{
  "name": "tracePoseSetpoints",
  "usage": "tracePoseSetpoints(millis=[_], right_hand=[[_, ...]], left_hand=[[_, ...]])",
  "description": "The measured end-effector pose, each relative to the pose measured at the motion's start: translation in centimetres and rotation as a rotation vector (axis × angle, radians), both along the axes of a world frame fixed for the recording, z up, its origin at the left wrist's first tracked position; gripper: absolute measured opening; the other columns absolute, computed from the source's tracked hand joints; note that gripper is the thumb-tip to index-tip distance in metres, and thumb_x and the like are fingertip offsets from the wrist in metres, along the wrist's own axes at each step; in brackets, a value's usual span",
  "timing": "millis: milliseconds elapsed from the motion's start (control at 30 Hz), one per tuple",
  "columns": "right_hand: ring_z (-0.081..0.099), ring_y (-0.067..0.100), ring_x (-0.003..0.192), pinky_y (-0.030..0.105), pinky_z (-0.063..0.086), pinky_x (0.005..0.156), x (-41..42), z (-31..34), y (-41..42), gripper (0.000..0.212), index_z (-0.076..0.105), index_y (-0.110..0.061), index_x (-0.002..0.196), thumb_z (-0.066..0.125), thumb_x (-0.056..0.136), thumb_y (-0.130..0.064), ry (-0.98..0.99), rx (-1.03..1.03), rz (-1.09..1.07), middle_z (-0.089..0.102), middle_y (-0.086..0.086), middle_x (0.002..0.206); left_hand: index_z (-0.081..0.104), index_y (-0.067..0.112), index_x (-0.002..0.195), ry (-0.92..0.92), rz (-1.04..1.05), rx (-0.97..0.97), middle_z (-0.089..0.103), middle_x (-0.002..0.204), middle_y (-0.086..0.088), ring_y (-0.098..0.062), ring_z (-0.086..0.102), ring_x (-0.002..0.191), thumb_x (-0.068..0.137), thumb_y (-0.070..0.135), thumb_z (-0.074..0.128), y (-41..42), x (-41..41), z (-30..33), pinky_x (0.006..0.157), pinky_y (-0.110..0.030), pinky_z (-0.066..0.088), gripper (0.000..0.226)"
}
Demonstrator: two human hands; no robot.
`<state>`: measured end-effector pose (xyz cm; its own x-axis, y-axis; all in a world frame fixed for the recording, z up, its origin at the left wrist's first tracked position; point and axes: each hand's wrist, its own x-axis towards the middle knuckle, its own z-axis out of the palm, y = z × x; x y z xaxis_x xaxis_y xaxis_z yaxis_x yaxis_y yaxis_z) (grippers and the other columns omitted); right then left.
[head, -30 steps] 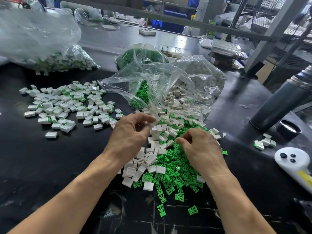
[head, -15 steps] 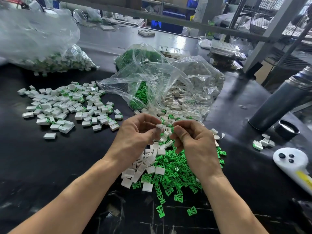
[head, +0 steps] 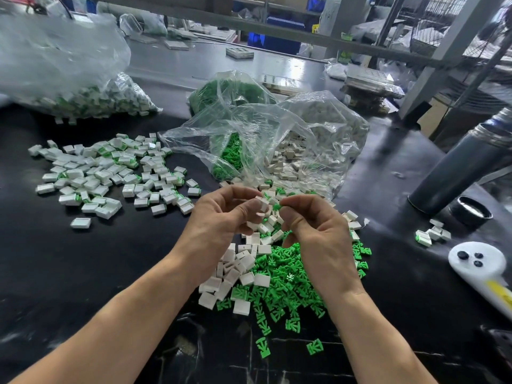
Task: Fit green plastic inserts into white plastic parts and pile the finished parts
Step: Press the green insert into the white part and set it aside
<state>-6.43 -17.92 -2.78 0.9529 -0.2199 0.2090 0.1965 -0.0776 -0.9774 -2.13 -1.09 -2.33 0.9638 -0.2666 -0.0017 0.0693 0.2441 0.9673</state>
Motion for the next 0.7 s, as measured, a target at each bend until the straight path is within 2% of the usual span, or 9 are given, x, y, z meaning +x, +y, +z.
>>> tracePoseSetpoints(millis=[67, 167, 300, 433, 600, 700], right_hand=[[0.063, 0.010, 0.065, 0.020, 0.053, 0.057, -0.04, -0.03, 0.22, 0.011, 0.074, -0.013, 0.099, 0.070, 0.095, -0.003, -0.004, 0.008, 0.006, 0.071, -0.005, 0.078], [0.063, 0.011, 0.066, 0.024, 0.054, 0.058, -0.10, -0.08, 0.51, 0.010, 0.074, -0.012, 0.100, 0.071, 0.094, -0.004, -0.012, 0.002, 0.016, 0.071, -0.005, 0.076], [0.063, 0.013, 0.065, 0.023, 0.054, 0.058, -0.32, -0.02, 0.50, 0.011, 0.072, -0.014, 0.103, 0.071, 0.095, -0.007, -0.057, 0.039, 0.010, 0.068, 0.001, 0.077], [0.064, 0.018, 0.060, 0.026, 0.056, 0.058, -0.21, 0.00, 0.60, 0.012, 0.076, -0.017, 0.102, 0.072, 0.095, -0.008, -0.093, 0.065, -0.014, 0.070, 0.000, 0.072], [0.073, 0.021, 0.072, 0.028, 0.060, 0.066, -0.25, 0.14, 0.93, 0.016, 0.076, -0.021, 0.103, 0.078, 0.088, -0.015, -0.099, 0.047, 0.013, 0.078, 0.004, 0.089], [0.071, 0.017, 0.067, 0.024, 0.058, 0.062, -0.30, 0.19, 0.88, 0.010, 0.076, -0.020, 0.100, 0.076, 0.092, -0.013, -0.098, 0.019, -0.023, 0.076, 0.001, 0.082]], left_hand=[[0.077, 0.017, 0.091, 0.041, 0.006, -0.033, 0.074, 0.085, -0.007, -0.015, 0.064, 0.069, 0.075, 0.024, 0.076, -0.15, 0.02, -0.22, 0.059, -0.023, 0.054, 0.017], [0.077, 0.013, 0.096, 0.083, -0.019, -0.099, 0.072, 0.081, -0.008, -0.014, 0.061, 0.063, 0.075, 0.021, 0.077, -0.25, -0.10, -0.26, 0.055, -0.023, 0.052, 0.023], [0.074, 0.005, 0.109, 0.117, -0.069, -0.172, 0.070, 0.083, -0.012, -0.016, 0.063, 0.064, 0.079, 0.016, 0.075, -0.16, -0.24, -0.16, 0.058, -0.024, 0.056, 0.032], [0.072, 0.001, 0.107, 0.160, -0.094, -0.228, 0.072, 0.084, -0.015, -0.018, 0.067, 0.065, 0.081, 0.012, 0.072, -0.25, -0.38, -0.03, 0.061, -0.026, 0.060, 0.028], [0.068, -0.001, 0.107, 0.178, -0.109, -0.268, 0.075, 0.086, -0.018, -0.021, 0.071, 0.066, 0.082, 0.008, 0.070, -0.31, -0.49, 0.17, 0.062, -0.028, 0.062, 0.027], [0.068, 0.000, 0.105, 0.168, -0.112, -0.253, 0.075, 0.088, -0.019, -0.021, 0.071, 0.066, 0.081, 0.009, 0.071, -0.31, -0.48, 0.20, 0.062, -0.027, 0.062, 0.026]])
